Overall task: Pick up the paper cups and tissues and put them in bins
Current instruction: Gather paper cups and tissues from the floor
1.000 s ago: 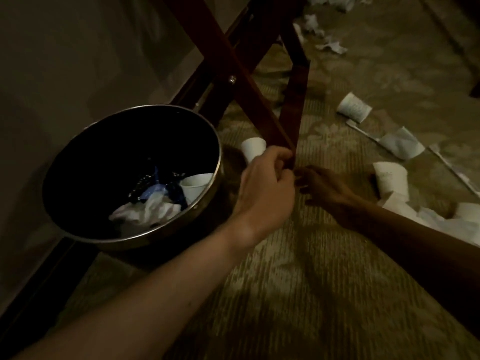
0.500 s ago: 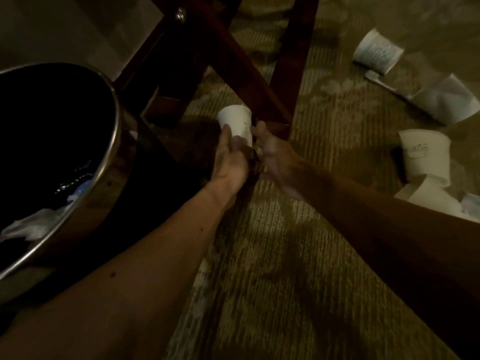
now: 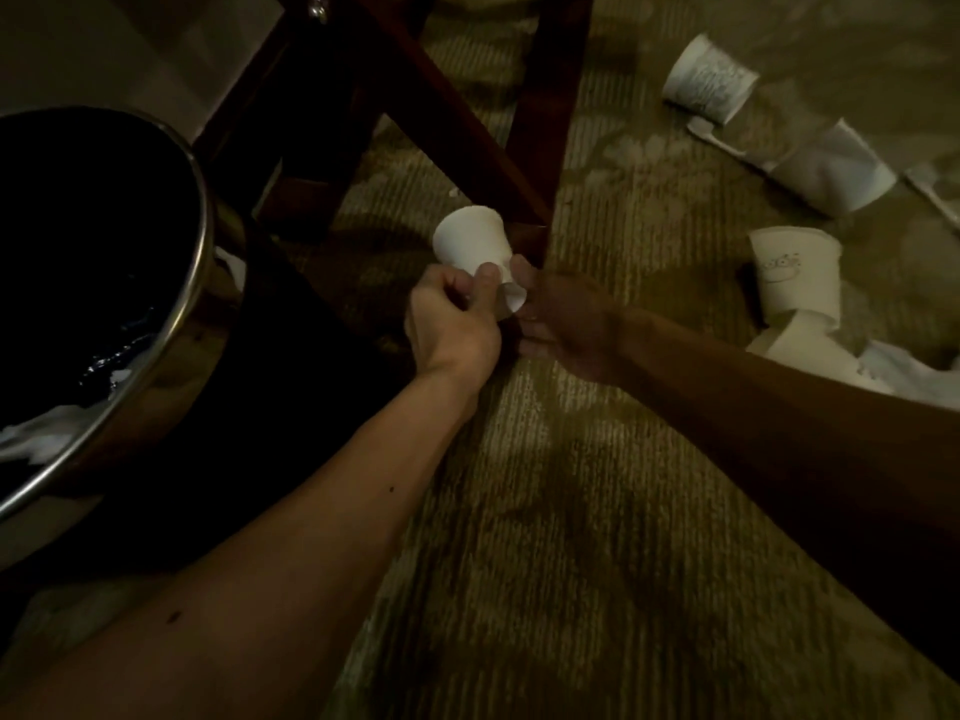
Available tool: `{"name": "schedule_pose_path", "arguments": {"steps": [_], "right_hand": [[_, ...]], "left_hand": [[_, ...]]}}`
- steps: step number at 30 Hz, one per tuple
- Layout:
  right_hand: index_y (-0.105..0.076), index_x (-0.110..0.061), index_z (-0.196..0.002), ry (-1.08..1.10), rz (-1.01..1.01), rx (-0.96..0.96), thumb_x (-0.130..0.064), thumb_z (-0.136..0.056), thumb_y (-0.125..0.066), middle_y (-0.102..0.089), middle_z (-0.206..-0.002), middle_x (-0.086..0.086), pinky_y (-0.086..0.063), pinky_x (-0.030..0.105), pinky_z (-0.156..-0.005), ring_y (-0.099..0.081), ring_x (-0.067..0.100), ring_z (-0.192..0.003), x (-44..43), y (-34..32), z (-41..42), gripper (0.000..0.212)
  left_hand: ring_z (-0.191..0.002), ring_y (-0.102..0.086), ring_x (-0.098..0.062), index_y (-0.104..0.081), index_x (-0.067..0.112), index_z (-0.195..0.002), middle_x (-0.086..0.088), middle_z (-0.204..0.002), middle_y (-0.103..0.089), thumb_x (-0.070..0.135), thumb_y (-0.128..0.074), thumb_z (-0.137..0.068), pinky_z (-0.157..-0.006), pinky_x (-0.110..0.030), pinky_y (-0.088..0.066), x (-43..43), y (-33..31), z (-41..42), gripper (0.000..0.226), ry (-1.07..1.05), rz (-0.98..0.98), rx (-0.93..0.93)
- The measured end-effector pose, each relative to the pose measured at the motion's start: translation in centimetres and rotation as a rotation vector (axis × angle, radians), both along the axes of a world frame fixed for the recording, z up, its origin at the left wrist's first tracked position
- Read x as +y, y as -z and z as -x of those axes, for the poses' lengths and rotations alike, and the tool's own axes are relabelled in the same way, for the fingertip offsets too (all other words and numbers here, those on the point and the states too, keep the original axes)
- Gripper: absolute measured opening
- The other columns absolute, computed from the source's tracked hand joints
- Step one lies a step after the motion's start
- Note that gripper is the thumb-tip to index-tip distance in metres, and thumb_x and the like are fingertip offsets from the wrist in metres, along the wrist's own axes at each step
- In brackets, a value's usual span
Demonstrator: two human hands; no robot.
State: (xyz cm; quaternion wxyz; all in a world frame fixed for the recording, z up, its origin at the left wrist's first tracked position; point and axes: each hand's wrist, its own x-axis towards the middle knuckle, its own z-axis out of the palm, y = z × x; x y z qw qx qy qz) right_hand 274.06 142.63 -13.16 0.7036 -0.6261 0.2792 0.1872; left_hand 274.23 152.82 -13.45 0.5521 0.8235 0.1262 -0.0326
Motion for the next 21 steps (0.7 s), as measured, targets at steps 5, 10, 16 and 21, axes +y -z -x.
{"name": "schedule_pose_path", "arguments": {"steps": [5, 10, 16, 21], "right_hand": [[-0.060, 0.000, -0.125, 0.056, 0.031, 0.004, -0.034, -0.095, -0.060, -0.064, -0.122, 0.017, -0.056, 0.028, -0.068, -0.064, 0.024, -0.103, -1.3, -1.8, 3.7, 0.045], [-0.062, -0.004, -0.118, 0.022, -0.016, 0.070, -0.037, -0.096, -0.058, -0.069, -0.116, 0.014, -0.055, 0.038, -0.091, -0.068, 0.026, -0.105, -3.7, -3.9, 10.0, 0.040], [-0.066, -0.009, -0.109, -0.010, 0.029, 0.067, -0.032, -0.099, -0.054, -0.073, -0.110, 0.007, -0.055, 0.032, -0.085, -0.068, 0.020, -0.105, -6.4, -8.2, 16.6, 0.028], [-0.058, -0.015, -0.097, 0.026, 0.176, 0.084, -0.022, -0.094, -0.062, -0.074, -0.084, 0.004, -0.059, 0.034, -0.075, -0.070, 0.018, -0.081, -9.0, -14.3, 21.7, 0.009]], "left_hand": [[-0.096, -0.063, -0.019, -0.055, 0.013, -0.102, -0.004, -0.104, -0.063, 0.036, -0.069, -0.089, -0.081, -0.034, -0.056, -0.1, -1.3, 3.6, 0.029, 0.073, 0.177, 0.108], [-0.091, -0.070, -0.023, -0.046, 0.019, -0.120, -0.008, -0.112, -0.064, 0.045, -0.068, -0.087, -0.053, -0.026, -0.055, -0.2, -2.8, 7.5, 0.047, 0.084, 0.450, 0.433], [-0.098, -0.069, -0.024, -0.041, 0.023, -0.136, -0.004, -0.120, -0.065, 0.059, -0.074, -0.074, -0.075, -0.039, -0.059, -4.0, -5.1, 10.8, 0.079, 0.346, 0.521, 0.562], [-0.094, -0.068, -0.022, -0.042, 0.027, -0.135, -0.002, -0.117, -0.064, 0.060, -0.069, -0.076, -0.059, -0.033, -0.058, -8.0, -8.9, 14.0, 0.073, 0.439, 0.619, 0.609]]}}
